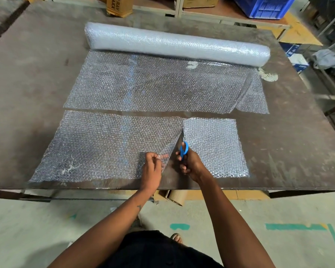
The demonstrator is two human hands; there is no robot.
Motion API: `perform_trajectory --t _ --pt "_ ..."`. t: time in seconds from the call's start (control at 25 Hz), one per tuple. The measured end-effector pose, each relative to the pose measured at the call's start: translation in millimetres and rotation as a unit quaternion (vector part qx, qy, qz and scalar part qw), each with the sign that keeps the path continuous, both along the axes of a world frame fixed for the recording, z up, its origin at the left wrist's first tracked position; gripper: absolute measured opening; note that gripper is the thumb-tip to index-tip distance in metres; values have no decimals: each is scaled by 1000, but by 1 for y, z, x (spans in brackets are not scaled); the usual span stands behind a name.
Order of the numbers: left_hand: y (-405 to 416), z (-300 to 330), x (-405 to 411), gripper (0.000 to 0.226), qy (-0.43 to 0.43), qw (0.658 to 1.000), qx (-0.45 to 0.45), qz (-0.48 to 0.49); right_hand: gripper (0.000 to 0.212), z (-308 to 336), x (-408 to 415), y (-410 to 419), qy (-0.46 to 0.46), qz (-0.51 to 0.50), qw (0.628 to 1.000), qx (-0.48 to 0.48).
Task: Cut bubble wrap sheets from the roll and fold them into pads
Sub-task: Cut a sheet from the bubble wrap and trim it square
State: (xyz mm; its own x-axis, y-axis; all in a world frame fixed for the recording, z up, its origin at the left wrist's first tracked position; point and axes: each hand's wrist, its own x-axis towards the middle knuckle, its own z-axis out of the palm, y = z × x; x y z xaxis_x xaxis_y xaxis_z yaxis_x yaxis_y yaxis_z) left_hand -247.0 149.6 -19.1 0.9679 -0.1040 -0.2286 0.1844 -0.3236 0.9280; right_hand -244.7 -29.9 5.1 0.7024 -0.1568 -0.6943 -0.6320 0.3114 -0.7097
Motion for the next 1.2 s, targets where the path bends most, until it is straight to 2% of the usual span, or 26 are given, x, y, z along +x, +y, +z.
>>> perform_trajectory --t 0.12,0.44,0.84,1.2 --pt "0 3 -1 8 0 1000 3 2 63 6 6 -1 17 -13 1000 13" --pt "3 1 -1 2 -12 1000 -4 -5 63 4 19 -7 -2 4 1000 11" --pt "4 -6 1 3 -11 1000 0 -10 44 -7 28 -6 -13 -7 999 -30" --pt "4 -8 1 4 -25 999 18 -11 57 2 40 -11 0 -15 1000 -12"
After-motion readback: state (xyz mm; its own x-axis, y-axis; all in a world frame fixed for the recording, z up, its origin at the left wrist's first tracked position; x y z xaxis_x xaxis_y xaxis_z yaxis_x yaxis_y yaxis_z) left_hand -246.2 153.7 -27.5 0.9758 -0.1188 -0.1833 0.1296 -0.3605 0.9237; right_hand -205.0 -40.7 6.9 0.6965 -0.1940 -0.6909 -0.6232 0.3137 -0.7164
